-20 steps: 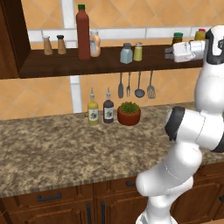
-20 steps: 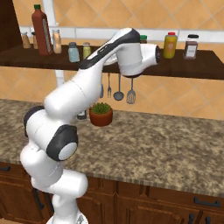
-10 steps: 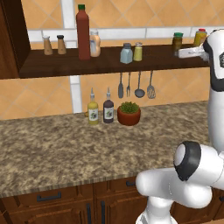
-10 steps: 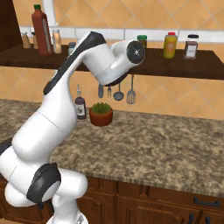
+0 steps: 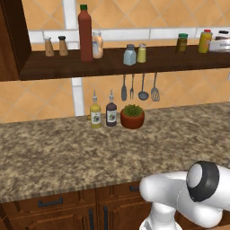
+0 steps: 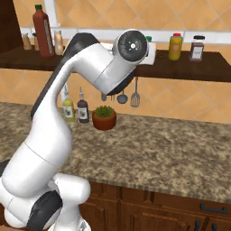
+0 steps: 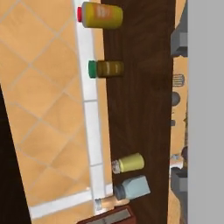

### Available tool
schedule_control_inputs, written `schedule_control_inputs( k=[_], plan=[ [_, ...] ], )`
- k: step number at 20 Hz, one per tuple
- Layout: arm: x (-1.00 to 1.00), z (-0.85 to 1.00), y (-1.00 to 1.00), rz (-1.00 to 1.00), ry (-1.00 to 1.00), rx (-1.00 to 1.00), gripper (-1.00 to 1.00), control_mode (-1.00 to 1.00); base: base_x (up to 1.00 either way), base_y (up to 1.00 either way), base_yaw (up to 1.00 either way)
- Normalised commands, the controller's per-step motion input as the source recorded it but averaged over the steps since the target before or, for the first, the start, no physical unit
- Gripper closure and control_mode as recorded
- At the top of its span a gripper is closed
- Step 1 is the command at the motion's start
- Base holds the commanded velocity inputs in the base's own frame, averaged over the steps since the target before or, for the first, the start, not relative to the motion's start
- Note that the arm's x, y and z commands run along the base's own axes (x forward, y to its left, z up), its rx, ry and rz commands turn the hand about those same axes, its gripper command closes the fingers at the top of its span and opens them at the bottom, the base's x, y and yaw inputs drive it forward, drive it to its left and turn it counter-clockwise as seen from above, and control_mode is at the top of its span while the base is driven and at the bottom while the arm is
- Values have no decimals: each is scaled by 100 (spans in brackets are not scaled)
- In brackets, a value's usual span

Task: Put the shaker and condiment bottle from the counter next to their counterparts in the cabinet.

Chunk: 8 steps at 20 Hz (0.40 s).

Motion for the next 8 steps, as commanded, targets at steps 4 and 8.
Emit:
schedule_control_inputs(
  k=[4, 8],
  plan=[
    [-100, 26, -100, 30, -16, 0, -100, -100, 0, 0, 0],
    [-100, 22, -100, 28, -16, 0, -100, -100, 0, 0, 0]
  ],
)
